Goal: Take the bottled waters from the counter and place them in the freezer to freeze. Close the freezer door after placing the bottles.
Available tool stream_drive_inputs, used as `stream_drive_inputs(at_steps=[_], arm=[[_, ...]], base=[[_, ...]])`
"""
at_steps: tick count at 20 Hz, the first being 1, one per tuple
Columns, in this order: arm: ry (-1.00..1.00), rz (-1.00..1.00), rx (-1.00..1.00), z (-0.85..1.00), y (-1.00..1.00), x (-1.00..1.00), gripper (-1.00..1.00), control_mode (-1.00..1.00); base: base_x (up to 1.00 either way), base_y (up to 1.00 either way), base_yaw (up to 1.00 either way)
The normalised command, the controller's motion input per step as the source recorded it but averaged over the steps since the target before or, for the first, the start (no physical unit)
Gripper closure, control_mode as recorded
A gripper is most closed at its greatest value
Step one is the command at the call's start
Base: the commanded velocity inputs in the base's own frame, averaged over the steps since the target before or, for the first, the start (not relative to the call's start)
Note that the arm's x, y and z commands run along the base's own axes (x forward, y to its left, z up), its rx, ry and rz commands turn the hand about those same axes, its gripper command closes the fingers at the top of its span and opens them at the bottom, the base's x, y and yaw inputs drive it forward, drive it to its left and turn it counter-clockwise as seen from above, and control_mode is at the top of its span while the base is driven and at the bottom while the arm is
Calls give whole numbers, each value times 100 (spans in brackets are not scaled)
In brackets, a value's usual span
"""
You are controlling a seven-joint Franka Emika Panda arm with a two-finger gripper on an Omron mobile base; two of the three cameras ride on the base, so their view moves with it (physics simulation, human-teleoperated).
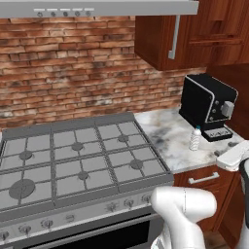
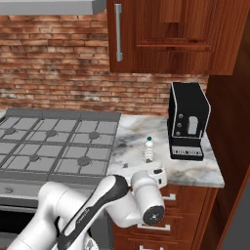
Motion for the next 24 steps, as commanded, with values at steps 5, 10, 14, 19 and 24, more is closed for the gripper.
stream_drive_inputs(at_steps=[5, 10, 14, 19, 24], arm=[[-2, 1, 1, -21, -19, 6, -100, -100], [2, 0, 5, -16, -26, 13, -100, -100], [2, 0, 19, 0, -13, 15, -100, -100], [1, 3, 14, 0, 0, 8, -100, -100], [-12, 7, -1, -10, 2, 0, -100, -100]], base=[[0, 0, 0], [0, 0, 0], [0, 0, 0], [0, 0, 0], [0, 0, 0]])
